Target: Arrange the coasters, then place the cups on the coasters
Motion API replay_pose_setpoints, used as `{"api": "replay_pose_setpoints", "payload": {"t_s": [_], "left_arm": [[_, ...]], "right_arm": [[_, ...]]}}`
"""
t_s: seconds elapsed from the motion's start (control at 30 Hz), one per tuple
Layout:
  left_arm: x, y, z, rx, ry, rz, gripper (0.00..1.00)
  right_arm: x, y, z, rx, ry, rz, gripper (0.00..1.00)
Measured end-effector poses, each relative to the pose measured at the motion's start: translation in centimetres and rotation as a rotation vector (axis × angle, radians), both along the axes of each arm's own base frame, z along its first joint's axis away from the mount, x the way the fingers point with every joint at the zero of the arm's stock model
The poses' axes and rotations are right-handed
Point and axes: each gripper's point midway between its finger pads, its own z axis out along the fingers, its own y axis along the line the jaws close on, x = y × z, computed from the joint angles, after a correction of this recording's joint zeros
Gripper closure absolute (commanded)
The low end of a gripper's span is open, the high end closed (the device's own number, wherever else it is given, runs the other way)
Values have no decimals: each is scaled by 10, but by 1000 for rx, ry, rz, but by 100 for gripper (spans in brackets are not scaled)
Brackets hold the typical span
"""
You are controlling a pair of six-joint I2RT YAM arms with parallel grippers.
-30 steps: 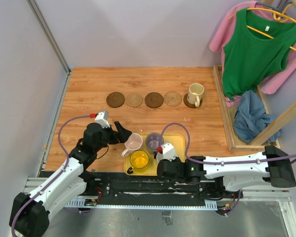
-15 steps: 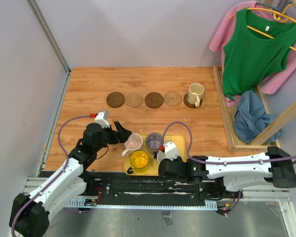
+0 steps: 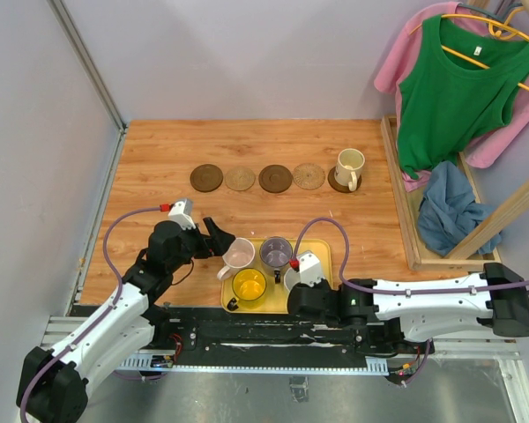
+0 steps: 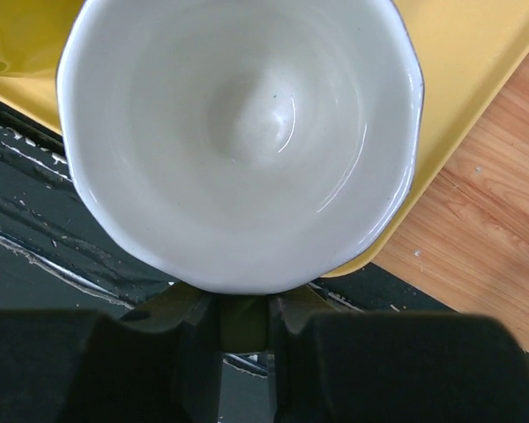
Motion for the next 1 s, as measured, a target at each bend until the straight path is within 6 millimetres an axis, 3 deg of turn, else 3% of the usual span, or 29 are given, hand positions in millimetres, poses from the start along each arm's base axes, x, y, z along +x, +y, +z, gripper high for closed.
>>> {"api": "replay_pose_setpoints", "payload": {"t_s": [0.37,0.57,0.77,0.97,1.0], "left_arm": [[0,0,0,-3,5,2,7],[0,0,-5,5,21,3,7],[4,-2,-10,20,46,2,7],[15,-6,-3,41,43,-5,7],[18,-6,-1,44,37,-5,7]], "right_arm": [[1,-19,4,-68,-53,12,99],[17,-26,29,-61,-141,-27,99],[43,-21,76,39,-266,-105,99],[87,-25,107,65,-331,-212,99],[103,-33,111,54,-339,-266,99]]}}
